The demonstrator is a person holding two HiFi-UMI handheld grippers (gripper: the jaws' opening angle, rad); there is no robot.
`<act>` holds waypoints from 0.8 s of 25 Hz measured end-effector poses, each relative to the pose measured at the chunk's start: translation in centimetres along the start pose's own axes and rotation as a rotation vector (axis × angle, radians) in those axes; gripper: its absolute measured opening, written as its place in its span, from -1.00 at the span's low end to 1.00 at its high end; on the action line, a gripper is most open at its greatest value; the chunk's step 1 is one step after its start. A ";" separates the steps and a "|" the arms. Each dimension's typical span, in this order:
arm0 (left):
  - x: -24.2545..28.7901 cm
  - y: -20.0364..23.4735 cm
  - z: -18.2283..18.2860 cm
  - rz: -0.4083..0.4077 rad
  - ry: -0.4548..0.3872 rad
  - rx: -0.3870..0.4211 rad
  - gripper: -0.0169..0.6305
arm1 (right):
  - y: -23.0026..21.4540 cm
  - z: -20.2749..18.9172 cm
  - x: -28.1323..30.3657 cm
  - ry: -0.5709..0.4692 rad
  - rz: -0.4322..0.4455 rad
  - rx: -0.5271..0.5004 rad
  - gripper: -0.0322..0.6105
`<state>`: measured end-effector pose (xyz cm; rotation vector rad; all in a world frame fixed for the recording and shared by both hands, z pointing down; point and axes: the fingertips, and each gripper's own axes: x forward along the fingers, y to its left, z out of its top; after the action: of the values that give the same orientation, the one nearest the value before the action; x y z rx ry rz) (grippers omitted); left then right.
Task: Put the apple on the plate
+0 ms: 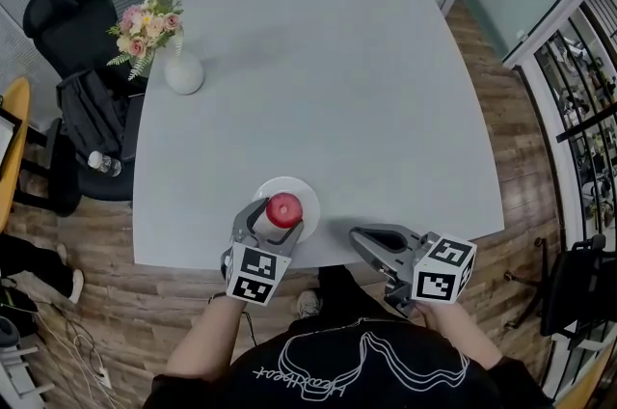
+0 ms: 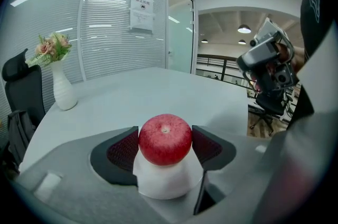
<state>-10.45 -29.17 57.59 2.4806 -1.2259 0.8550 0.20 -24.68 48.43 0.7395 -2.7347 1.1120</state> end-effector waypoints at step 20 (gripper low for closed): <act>1.0 -0.6 -0.8 0.030 -0.026 0.044 0.03 | -0.8 -1.7 -0.6 0.030 -0.008 0.041 -0.87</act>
<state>-9.80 -29.06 58.80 2.5220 -1.2685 0.8693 0.94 -23.78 49.98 0.7327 -2.6900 1.1704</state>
